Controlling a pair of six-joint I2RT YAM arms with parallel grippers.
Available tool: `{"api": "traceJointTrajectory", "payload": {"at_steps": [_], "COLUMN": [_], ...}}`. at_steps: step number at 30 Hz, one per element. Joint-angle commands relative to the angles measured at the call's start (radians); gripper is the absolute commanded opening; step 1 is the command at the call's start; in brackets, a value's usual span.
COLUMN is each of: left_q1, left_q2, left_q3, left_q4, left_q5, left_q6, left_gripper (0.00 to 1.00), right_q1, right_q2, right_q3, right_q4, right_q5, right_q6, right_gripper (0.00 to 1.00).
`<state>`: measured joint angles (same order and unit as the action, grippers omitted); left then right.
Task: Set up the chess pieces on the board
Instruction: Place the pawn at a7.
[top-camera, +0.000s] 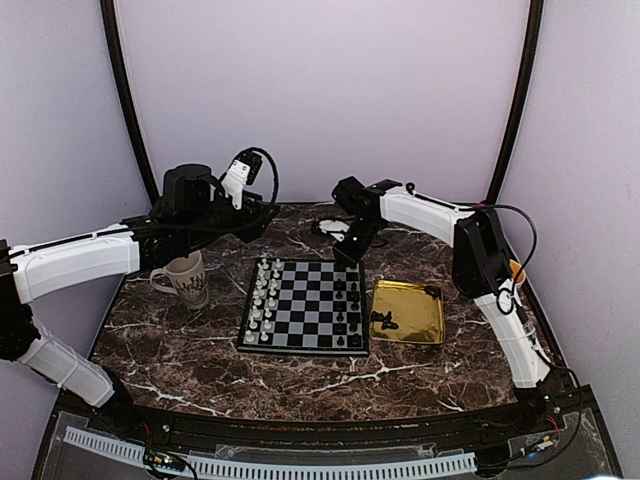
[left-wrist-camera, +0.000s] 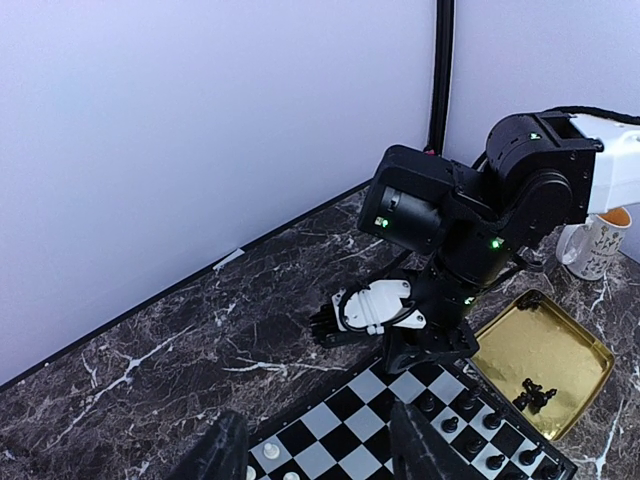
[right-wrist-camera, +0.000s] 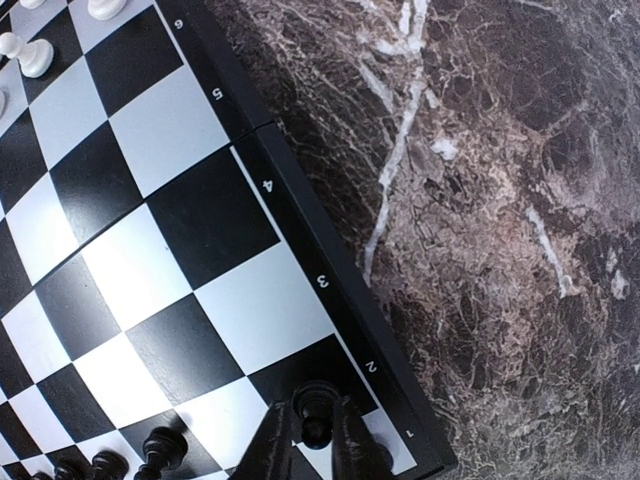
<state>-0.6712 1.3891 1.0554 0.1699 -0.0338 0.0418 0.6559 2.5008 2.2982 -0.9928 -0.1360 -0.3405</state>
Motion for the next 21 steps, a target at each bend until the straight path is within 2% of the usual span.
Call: {"api": "traceJointTrajectory", "payload": {"at_steps": [1, 7, 17, 21], "left_q1": [0.003, 0.002, 0.004, 0.002], "left_q2": [-0.027, -0.027, -0.027, -0.025], "left_q3": [-0.011, -0.011, -0.012, -0.013], "left_q4": [0.014, 0.013, 0.014, 0.013], "left_q5": [0.017, 0.021, 0.028, 0.031], "left_q6": [0.013, 0.016, 0.02, 0.022], "left_gripper": [0.5, 0.51, 0.51, 0.5], "right_q1": [0.01, 0.01, 0.017, 0.017], "right_q2": [0.02, -0.01, -0.118, -0.212], "right_q3": [0.018, 0.019, 0.015, -0.057], "right_q4": [-0.006, -0.001, -0.003, 0.016], "right_q5": [0.0, -0.021, -0.042, -0.025], "right_q6": [0.004, 0.022, 0.04, 0.038], "right_gripper": [0.19, 0.28, 0.31, 0.31]}}
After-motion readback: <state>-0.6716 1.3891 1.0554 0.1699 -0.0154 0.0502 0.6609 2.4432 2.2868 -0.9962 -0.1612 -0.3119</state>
